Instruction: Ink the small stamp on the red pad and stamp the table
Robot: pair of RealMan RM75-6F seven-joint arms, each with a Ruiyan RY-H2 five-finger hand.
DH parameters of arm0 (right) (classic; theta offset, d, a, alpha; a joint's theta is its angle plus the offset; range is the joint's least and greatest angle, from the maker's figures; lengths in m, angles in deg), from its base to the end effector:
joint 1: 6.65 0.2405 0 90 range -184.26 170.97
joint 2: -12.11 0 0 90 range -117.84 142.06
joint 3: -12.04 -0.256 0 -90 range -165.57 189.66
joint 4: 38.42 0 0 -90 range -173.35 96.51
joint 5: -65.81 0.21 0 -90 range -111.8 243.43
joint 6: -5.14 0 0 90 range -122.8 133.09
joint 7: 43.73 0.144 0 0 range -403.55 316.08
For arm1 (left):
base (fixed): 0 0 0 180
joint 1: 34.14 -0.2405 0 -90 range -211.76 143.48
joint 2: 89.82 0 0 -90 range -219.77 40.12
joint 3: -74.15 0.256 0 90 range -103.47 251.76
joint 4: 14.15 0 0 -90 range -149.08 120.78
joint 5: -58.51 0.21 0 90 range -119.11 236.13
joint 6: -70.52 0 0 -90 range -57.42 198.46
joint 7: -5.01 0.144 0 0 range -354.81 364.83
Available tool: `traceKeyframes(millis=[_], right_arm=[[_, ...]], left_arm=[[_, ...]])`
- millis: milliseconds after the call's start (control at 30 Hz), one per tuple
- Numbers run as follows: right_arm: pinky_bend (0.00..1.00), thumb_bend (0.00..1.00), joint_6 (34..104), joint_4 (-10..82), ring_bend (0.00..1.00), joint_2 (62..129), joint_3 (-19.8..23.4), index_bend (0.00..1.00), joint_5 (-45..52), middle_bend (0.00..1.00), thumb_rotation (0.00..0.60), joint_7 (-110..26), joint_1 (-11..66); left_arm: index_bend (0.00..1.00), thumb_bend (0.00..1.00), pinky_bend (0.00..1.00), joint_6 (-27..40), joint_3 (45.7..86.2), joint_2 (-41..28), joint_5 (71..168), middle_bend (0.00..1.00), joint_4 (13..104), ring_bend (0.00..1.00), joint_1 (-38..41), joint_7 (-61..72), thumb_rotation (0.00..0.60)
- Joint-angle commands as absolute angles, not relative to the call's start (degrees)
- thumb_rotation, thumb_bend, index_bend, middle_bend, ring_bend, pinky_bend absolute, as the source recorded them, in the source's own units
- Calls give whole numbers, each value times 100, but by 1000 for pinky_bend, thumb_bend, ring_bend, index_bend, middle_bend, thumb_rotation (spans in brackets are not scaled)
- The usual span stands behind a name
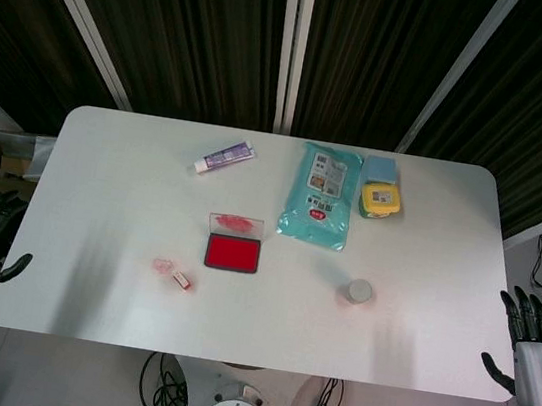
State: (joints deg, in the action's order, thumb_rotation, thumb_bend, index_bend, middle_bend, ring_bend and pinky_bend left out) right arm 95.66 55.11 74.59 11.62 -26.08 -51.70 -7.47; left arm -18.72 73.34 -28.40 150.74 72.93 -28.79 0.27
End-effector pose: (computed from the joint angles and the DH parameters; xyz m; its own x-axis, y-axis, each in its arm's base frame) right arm -0.3091 -0.1410 0.1671 0.5292 0.0133 0.8484 -0.8482 -0.0187 0.5293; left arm -0.3146 0.1770 0.1812 0.4490 -0.0397 0.8926 0.8846 -0.1211 -0.4504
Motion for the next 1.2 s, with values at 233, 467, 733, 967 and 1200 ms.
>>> traceKeyframes(millis=[233, 467, 733, 967, 1200], right_arm=[[0, 99, 9577, 5427, 0, 7466, 1156, 0, -2608, 0, 600, -5061, -757], [0, 99, 9477, 5450, 0, 7398, 1128, 0, -2551, 0, 600, -5006, -709], [0, 99, 9489, 5474, 0, 7338, 1074, 0, -2567, 0, 600, -4998, -666], [0, 99, 9560, 5397, 0, 7318, 1068, 0, -2536, 0, 600, -4850, -713], [0, 99, 9632, 5371, 0, 7285, 1024, 0, -2477, 0, 600, -4742, -748]], left_arm=[[140, 198, 184, -1886, 7363, -2873, 15185, 86, 7358, 95, -2859, 46, 30], [164, 198, 518, -2382, 7281, -2630, 15918, 176, 7095, 282, -2675, -104, 600], [242, 199, 1000, -1630, 7383, -2026, 16435, 349, 6813, 820, -2006, 125, 600], [246, 198, 1000, -677, 7469, -1531, 16648, 281, 6645, 855, -1315, 333, 600], [218, 199, 1000, 17, 7562, -1120, 16605, 235, 6569, 856, -866, 483, 600]])
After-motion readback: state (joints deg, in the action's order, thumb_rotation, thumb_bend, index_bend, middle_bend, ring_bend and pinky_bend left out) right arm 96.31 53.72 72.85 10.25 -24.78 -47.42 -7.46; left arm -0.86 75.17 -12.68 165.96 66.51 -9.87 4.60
